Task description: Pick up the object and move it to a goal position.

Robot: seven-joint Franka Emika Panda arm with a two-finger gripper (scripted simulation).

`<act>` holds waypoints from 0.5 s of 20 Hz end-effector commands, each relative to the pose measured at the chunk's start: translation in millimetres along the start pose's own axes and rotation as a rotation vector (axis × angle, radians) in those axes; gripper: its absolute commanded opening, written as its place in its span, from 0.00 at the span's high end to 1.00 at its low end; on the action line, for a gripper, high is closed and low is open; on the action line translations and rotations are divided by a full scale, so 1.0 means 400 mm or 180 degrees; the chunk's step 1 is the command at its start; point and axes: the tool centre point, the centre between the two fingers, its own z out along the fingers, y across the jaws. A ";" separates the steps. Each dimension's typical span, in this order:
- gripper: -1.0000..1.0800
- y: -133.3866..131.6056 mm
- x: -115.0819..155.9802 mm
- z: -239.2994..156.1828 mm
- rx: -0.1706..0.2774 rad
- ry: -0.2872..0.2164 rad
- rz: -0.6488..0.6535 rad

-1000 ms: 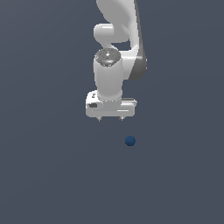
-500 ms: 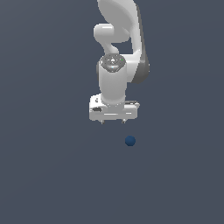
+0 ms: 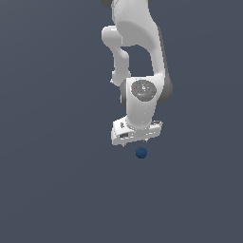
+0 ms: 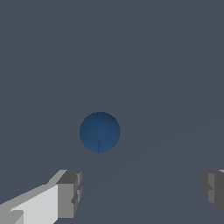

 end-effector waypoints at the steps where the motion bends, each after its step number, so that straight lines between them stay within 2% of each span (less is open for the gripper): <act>1: 0.04 -0.033 0.019 0.034 -0.0003 -0.0003 -0.0153; 10: 0.04 -0.090 0.046 0.092 -0.0001 -0.0008 -0.0407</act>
